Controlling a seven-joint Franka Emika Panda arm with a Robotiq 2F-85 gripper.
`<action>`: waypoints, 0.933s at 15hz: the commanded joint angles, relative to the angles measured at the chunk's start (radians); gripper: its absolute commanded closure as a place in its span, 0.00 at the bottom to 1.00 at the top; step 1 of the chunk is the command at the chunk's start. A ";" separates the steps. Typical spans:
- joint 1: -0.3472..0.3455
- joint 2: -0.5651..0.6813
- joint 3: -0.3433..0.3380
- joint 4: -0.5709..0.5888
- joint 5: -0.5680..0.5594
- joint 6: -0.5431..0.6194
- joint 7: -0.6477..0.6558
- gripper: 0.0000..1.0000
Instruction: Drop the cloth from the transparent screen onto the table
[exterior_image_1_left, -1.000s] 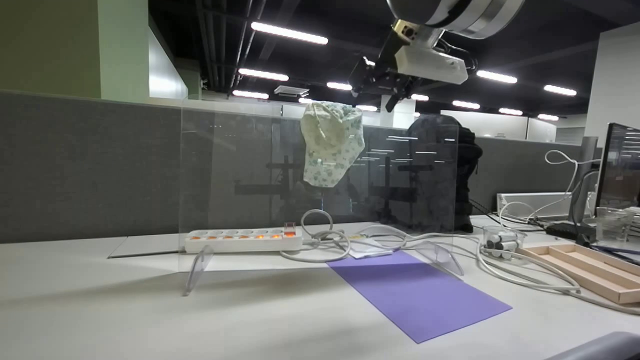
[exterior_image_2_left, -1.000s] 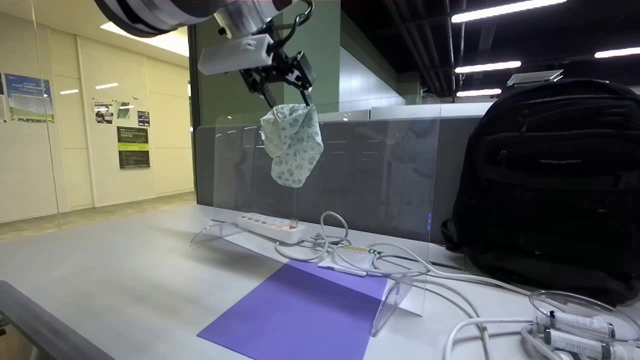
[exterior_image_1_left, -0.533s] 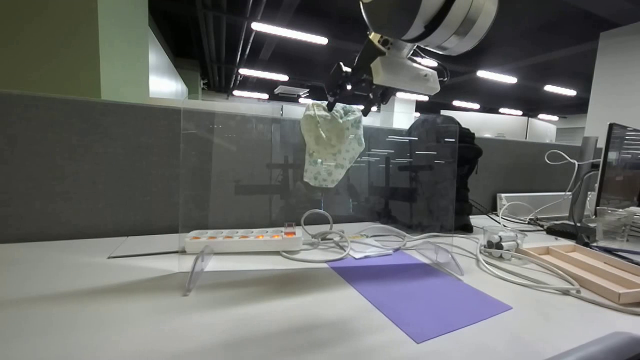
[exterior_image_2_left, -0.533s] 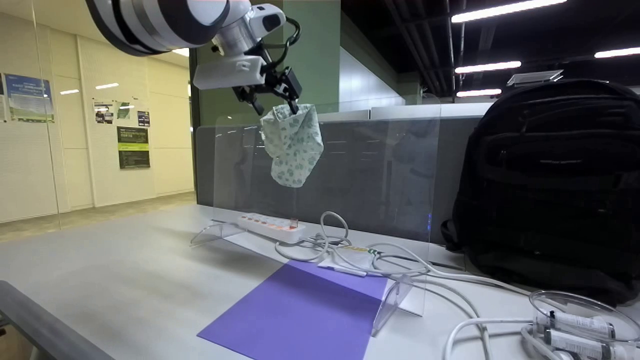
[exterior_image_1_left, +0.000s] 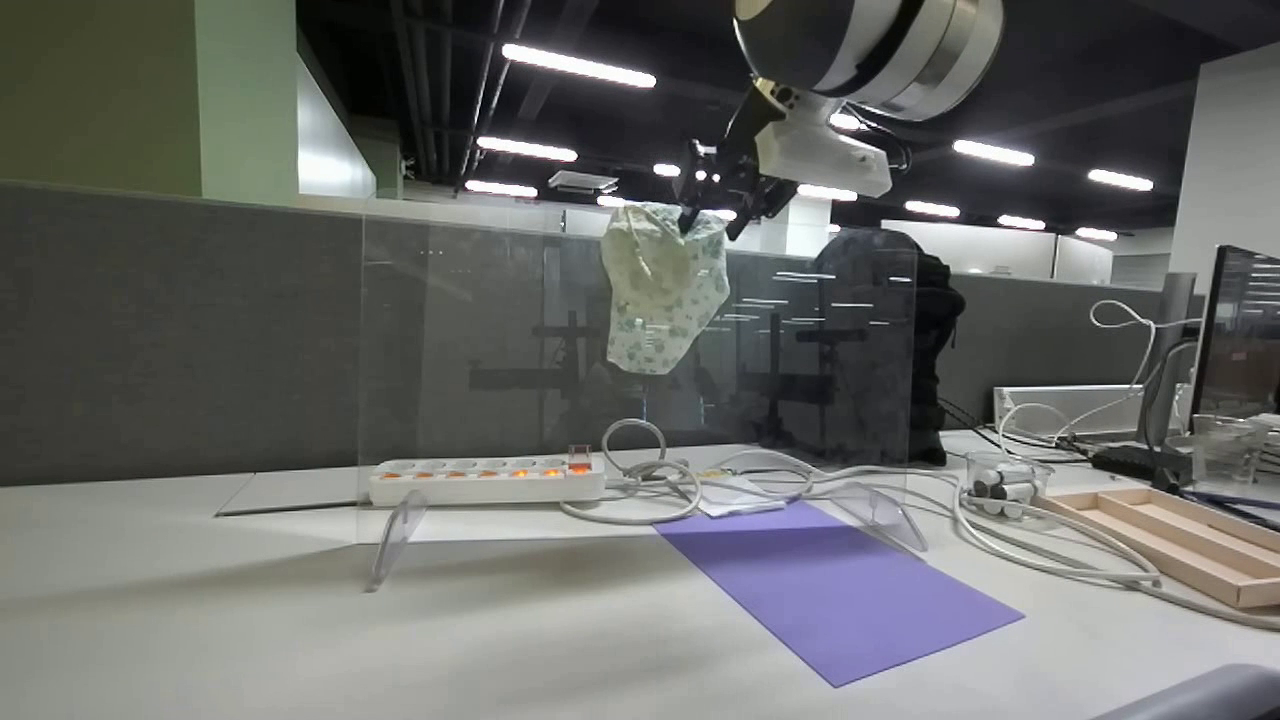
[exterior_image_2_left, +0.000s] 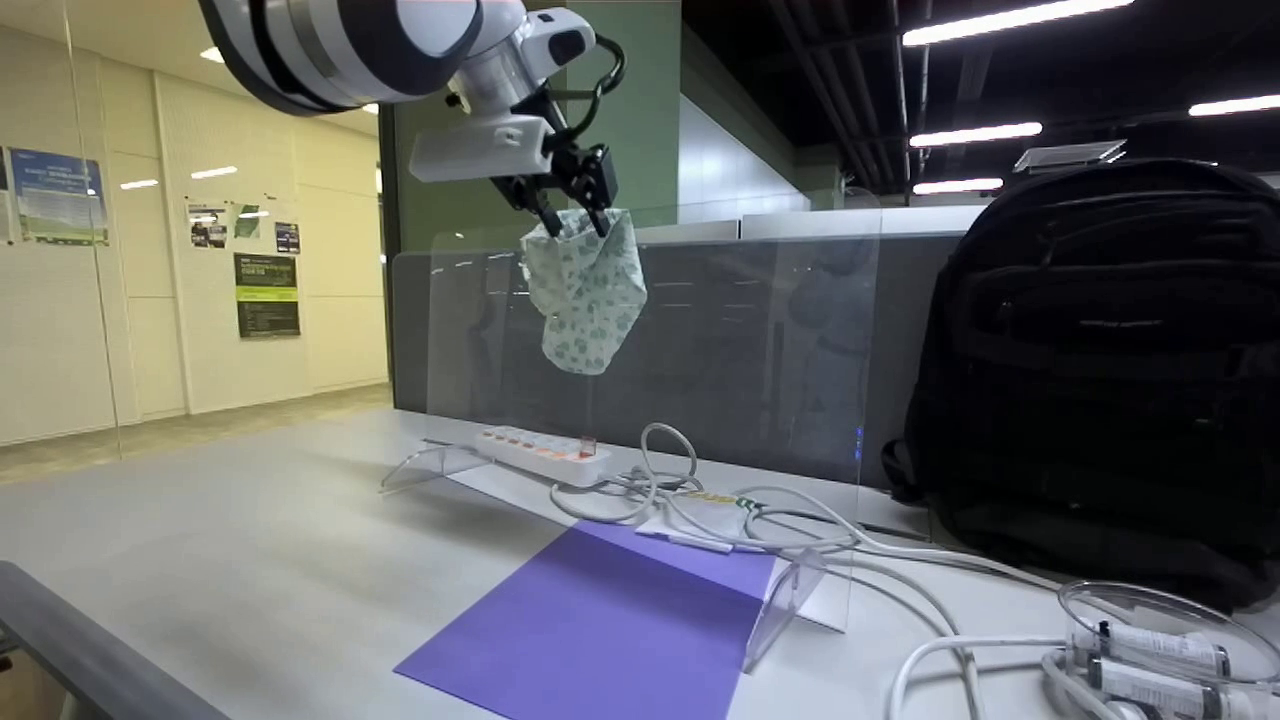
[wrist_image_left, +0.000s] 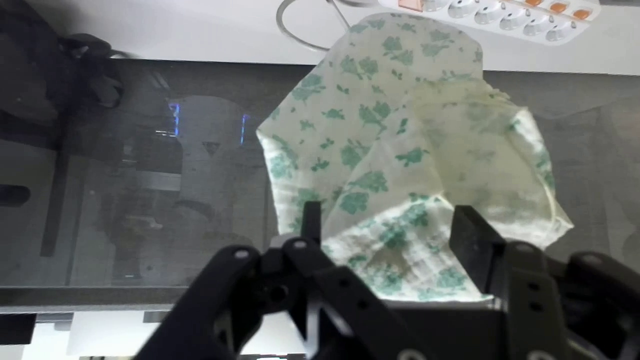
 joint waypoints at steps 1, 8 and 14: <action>0.038 0.011 -0.073 0.024 -0.011 0.006 0.005 0.63; 0.113 0.008 -0.171 0.027 -0.015 -0.005 0.000 1.00; 0.208 -0.023 -0.226 0.014 -0.069 -0.030 -0.030 0.53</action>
